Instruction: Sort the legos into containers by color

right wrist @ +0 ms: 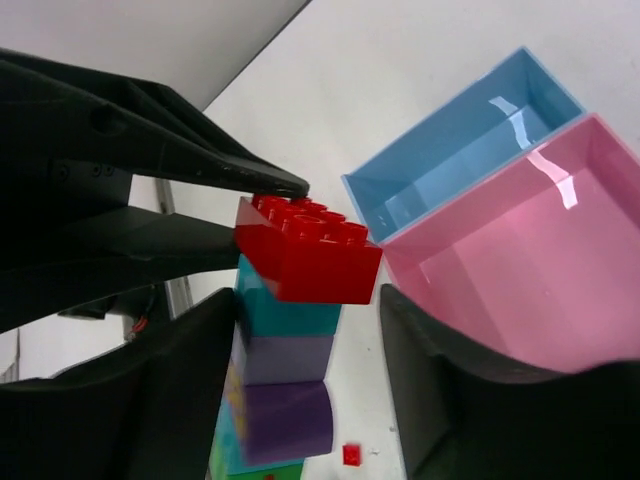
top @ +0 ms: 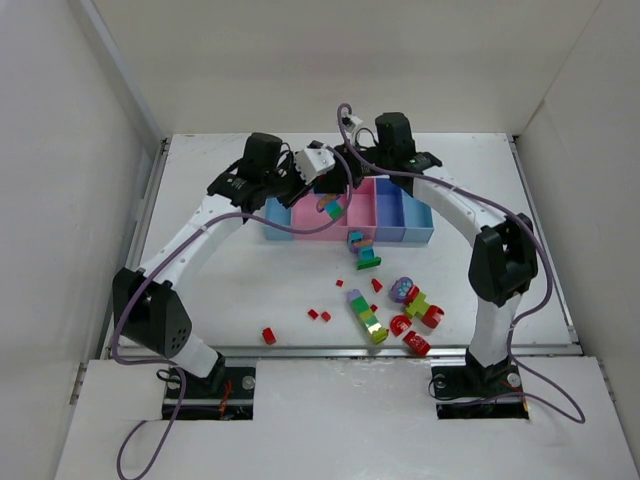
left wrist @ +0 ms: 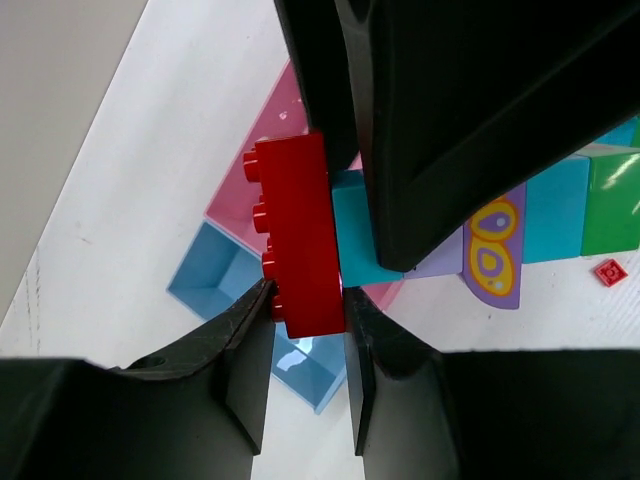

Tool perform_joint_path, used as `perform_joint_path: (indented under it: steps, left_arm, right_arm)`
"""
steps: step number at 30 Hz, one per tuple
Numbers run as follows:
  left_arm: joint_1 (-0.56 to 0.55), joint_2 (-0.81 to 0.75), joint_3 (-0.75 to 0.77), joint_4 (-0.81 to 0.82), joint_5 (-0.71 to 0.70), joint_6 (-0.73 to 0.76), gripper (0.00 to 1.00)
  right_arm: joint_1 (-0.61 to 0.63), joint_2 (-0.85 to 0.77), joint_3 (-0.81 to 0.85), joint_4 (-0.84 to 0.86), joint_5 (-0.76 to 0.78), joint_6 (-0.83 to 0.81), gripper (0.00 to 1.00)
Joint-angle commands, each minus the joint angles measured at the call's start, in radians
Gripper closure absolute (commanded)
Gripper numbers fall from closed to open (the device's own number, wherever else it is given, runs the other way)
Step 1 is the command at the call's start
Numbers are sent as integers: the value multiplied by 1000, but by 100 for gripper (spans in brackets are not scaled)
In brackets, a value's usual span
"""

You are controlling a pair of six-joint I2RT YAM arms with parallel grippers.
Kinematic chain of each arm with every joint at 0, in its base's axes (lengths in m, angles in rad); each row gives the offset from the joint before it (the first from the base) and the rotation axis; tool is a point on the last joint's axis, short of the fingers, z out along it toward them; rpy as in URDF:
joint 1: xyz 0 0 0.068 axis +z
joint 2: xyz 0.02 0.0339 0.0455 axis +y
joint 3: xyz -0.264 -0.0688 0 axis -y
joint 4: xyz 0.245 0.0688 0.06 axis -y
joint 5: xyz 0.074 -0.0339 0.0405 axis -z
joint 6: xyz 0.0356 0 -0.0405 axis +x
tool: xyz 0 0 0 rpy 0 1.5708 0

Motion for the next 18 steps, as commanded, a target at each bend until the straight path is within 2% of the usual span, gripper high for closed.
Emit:
perform_joint_path:
  steps: [1, 3, 4, 6, 7, 12, 18]
  left_arm:
    - [-5, -20, 40, 44, 33, -34, 100]
    - [-5, -20, 40, 55, 33, -48, 100]
    - [-5, -20, 40, 55, 33, -72, 100]
    - [-5, -20, 31, 64, 14, -102, 100]
    - [-5, -20, 31, 74, 14, -114, 100]
    - [33, -9, 22, 110, -5, -218, 100]
    - [104, 34, 22, 128, -65, -258, 100]
  right_arm:
    - [18, 11, 64, 53, -41, 8, 41]
    - [18, 20, 64, 53, -51, 8, 52]
    - [18, 20, 64, 53, -51, 8, 71]
    - [18, 20, 64, 53, -51, 8, 87]
    - [18, 11, 51, 53, -51, 8, 99]
    - [9, -7, -11, 53, -41, 17, 100]
    - [-20, -47, -89, 53, -20, 17, 100]
